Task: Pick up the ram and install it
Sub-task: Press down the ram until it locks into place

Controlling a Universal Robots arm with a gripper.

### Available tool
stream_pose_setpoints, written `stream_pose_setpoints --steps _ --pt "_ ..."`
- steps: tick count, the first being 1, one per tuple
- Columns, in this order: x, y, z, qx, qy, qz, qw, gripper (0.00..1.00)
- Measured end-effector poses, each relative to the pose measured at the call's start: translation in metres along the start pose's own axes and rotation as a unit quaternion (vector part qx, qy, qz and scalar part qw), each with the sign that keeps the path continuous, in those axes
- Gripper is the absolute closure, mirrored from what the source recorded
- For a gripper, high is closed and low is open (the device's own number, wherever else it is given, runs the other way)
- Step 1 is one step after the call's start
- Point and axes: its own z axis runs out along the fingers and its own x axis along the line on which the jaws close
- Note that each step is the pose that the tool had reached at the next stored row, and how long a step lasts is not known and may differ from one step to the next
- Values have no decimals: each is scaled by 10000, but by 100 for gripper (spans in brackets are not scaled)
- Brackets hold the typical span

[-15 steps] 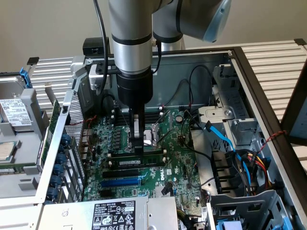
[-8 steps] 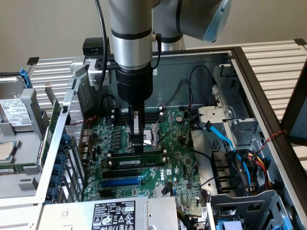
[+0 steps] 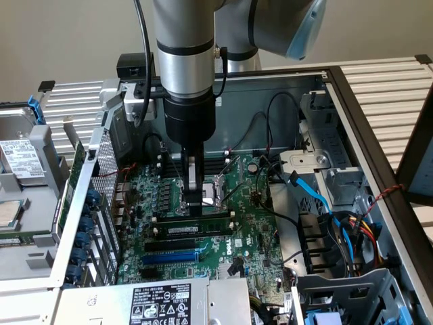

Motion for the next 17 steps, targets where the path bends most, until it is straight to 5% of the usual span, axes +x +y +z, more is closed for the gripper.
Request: stream_pose_setpoints --steps 6,17 --pt "0 0 -1 37 -1 28 10000 89" --pt "0 1 -1 -30 1 558 9984 89"
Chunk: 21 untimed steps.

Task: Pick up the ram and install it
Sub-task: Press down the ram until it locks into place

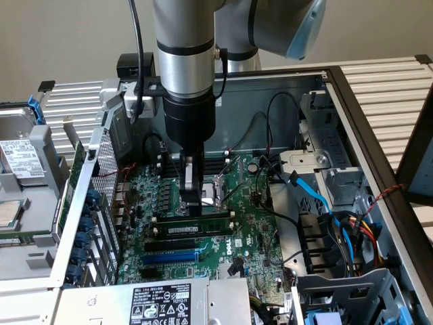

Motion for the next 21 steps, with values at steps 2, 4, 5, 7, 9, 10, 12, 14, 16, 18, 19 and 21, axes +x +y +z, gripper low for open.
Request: stream_pose_setpoints --steps 2,4,5,7,9,10,12,14,16,18,19,21 --pt "0 0 0 -16 2 128 9999 89" --pt "0 0 0 -32 5 258 9997 89" --pt "0 0 0 -39 7 314 9995 89" --pt "0 0 0 -53 13 433 9990 89" --pt "0 0 0 -67 18 550 9985 89" --pt "0 0 0 -74 20 611 9981 89" --pt "0 0 0 -89 23 733 9973 89" --pt "0 0 0 -104 26 855 9963 89" --pt "0 0 0 -120 29 977 9951 89" --pt "0 0 0 -136 31 1103 9938 89" --pt "0 0 0 -144 32 1165 9931 89" --pt "0 0 0 -160 33 1288 9915 89"
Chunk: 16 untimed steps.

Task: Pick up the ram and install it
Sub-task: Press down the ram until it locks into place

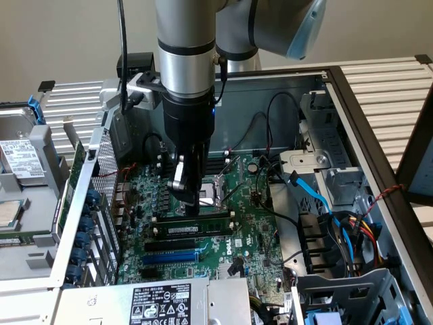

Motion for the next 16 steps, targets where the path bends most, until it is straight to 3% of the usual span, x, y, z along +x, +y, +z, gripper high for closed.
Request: stream_pose_setpoints --steps 8,16 --pt "0 0 0 -62 9 484 9988 89" --pt "-1 0 1 -122 17 959 9953 89"
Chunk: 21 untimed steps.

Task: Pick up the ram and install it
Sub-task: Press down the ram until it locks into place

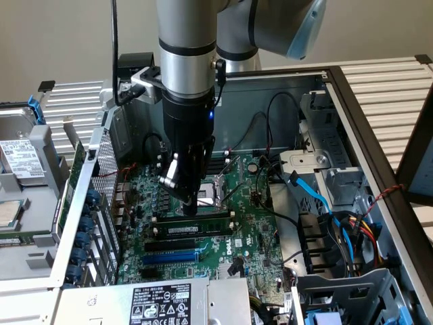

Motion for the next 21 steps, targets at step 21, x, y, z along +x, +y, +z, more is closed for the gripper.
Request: stream_pose_setpoints --steps 21 --pt "7 -4 0 -173 18 1277 9917 89"
